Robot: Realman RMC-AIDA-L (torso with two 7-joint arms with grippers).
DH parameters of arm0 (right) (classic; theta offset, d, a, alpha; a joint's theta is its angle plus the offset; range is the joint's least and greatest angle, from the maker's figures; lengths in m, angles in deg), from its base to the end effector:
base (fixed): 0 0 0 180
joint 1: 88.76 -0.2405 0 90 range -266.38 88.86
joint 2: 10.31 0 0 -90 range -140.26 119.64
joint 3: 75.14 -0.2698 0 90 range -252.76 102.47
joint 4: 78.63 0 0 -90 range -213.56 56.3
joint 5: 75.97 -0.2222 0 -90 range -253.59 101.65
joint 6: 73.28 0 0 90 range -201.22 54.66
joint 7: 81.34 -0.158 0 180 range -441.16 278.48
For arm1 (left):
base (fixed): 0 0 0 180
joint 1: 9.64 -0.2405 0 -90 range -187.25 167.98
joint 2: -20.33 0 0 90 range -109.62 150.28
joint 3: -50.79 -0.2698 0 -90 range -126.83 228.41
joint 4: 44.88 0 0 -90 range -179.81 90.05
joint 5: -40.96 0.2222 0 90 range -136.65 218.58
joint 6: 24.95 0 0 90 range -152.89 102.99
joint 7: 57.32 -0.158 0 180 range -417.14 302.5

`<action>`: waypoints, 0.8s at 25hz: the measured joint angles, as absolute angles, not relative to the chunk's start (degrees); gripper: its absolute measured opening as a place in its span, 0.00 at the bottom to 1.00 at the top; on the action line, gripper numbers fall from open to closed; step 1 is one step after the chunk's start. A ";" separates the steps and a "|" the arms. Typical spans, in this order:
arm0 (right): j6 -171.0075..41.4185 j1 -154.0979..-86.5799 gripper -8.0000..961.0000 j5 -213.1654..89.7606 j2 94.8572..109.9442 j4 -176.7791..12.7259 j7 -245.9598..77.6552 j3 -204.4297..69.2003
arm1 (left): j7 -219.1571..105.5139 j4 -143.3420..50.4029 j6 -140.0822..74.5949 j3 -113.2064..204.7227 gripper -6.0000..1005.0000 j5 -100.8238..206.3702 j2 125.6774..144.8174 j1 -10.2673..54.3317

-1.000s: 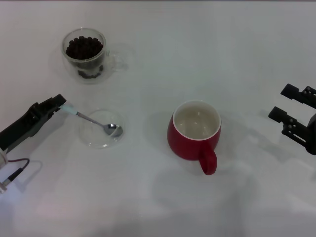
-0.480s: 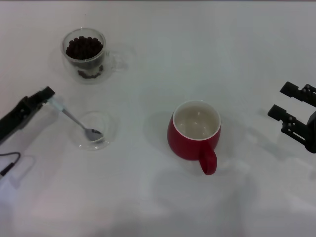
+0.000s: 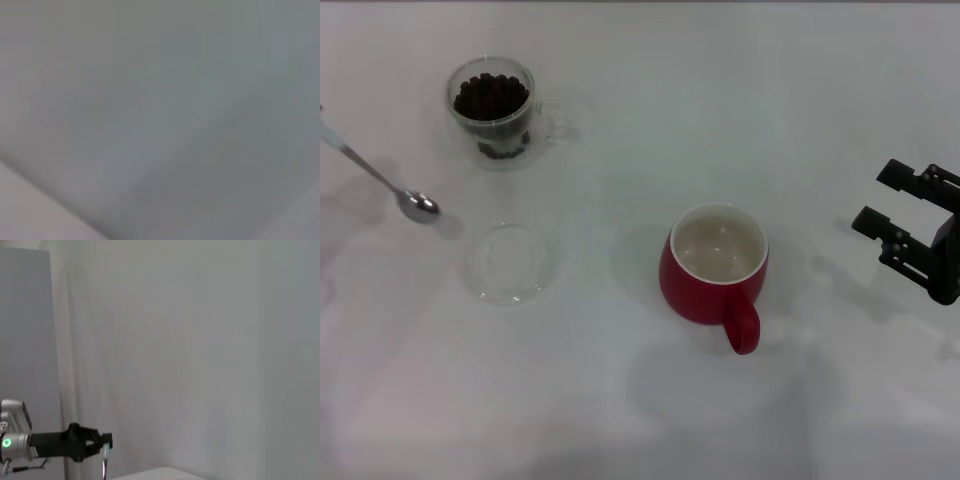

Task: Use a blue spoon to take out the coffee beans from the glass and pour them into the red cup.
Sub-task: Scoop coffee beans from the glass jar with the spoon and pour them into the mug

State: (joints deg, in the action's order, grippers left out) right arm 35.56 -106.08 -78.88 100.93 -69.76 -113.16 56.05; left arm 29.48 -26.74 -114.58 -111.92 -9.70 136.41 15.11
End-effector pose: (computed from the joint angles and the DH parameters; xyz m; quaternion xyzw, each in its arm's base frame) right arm 0.3568 0.2120 0.0041 -0.8554 0.1484 0.3993 0.2948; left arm -0.3712 0.3080 0.0255 -0.6706 -0.4992 -0.4724 0.2791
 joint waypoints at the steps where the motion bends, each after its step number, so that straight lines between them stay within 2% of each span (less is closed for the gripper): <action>1: 35.66 -106.13 0.61 -78.88 101.05 -69.76 -112.97 56.05 | 29.67 -26.35 -115.21 -111.96 0.13 -9.84 135.71 15.43; 8: 37.34 -106.89 0.61 -79.40 102.27 -69.80 -111.88 56.01 | 33.35 -25.72 -115.11 -112.13 0.13 -8.84 130.05 20.59; 10: 38.04 -107.27 0.61 -79.66 102.68 -69.84 -111.85 56.00 | 34.95 -25.16 -114.71 -112.15 0.13 -8.47 129.26 22.55; 20: 39.83 -106.95 0.61 -81.67 103.59 -69.84 -112.19 55.98 | 41.15 -21.14 -107.34 -112.15 0.13 0.58 128.80 33.44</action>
State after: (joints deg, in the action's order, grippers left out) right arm 39.83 -106.95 -81.67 103.59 -69.84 -112.19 55.98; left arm 41.15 -21.14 -107.34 -112.15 0.58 128.80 33.44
